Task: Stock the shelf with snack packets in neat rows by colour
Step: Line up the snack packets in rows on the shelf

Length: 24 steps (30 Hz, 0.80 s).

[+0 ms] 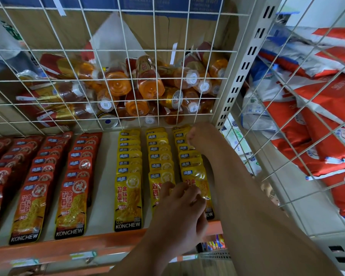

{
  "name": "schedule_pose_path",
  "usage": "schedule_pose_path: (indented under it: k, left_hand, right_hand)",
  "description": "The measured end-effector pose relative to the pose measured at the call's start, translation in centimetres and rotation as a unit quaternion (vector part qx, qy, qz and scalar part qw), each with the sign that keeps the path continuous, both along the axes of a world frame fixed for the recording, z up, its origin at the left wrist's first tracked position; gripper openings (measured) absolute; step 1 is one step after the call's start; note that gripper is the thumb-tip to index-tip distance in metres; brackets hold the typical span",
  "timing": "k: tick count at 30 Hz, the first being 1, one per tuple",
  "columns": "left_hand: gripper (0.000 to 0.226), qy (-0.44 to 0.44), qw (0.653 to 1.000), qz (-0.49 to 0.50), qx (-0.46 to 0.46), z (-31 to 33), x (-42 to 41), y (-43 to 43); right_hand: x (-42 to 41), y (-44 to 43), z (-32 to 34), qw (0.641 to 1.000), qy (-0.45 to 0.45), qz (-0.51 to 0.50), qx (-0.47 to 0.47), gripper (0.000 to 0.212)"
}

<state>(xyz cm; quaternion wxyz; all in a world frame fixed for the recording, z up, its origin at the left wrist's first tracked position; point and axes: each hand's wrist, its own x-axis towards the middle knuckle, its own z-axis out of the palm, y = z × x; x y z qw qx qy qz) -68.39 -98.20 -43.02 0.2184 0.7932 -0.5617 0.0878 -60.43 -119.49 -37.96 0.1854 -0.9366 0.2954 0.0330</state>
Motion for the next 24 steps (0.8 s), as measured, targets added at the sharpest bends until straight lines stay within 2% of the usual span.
schedule_pose_path:
  k: [4,11,16,21,24]
  left_hand:
    - [0.014,0.004,1.0,-0.01,0.006,-0.1,0.0,0.0]
    - [0.015,0.004,1.0,-0.015,0.002,0.0,0.0,0.0]
    - [0.013,0.002,1.0,-0.013,-0.001,0.1,-0.2,0.0]
    - [0.013,0.014,1.0,-0.013,-0.023,-0.1,-0.1,0.1]
    - [0.016,0.018,0.999,-0.012,-0.037,-0.2,-0.1,0.0]
  right_hand:
    - [-0.6,0.3,0.3,1.0,-0.021,0.018,0.002,0.025]
    - [-1.5,0.0,0.3,0.993,-0.094,-0.065,0.036,0.024]
    - [-3.1,0.1,2.2,0.993,-0.099,-0.055,0.016,0.024]
    - [-5.4,-1.2,4.0,0.975,-0.163,-0.147,0.029,0.026]
    - [-5.2,-2.1,4.9,0.977,-0.128,-0.164,0.053,0.032]
